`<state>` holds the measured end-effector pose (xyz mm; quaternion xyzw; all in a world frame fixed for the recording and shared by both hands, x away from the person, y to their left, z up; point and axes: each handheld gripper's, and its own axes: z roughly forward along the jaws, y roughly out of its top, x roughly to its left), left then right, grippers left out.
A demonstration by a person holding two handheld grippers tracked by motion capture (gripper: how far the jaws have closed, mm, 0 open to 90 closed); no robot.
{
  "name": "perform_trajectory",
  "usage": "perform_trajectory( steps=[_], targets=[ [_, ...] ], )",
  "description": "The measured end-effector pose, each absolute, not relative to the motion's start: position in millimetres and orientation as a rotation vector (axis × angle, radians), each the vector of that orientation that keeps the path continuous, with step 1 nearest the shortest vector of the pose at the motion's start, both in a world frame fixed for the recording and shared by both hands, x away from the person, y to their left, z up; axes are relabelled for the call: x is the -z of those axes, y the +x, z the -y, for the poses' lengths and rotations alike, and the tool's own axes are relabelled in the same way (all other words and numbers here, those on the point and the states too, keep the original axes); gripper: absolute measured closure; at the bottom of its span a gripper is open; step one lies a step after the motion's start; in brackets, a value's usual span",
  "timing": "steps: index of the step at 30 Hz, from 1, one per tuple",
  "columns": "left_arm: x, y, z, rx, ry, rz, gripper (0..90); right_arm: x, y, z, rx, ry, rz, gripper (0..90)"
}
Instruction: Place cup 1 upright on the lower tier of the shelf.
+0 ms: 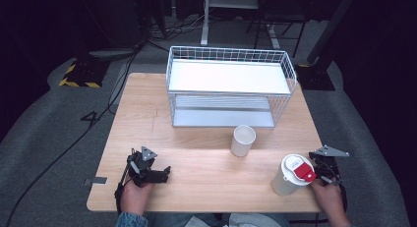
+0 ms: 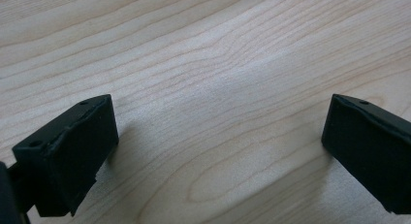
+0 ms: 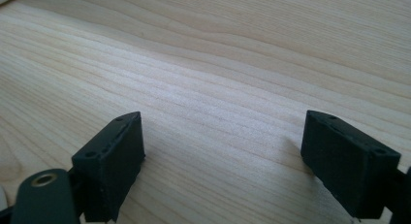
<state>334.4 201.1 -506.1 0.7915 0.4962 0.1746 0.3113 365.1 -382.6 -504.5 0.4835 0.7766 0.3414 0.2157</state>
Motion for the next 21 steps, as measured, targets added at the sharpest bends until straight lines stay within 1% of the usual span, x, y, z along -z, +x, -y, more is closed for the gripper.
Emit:
perform_trajectory(
  steps=[21],
  targets=[
    [505.9,335.0,-199.5,-0.459,2.087,-1.310,0.0,504.3,364.6,382.7,-0.946,1.336,-2.156,16.7]
  ],
)
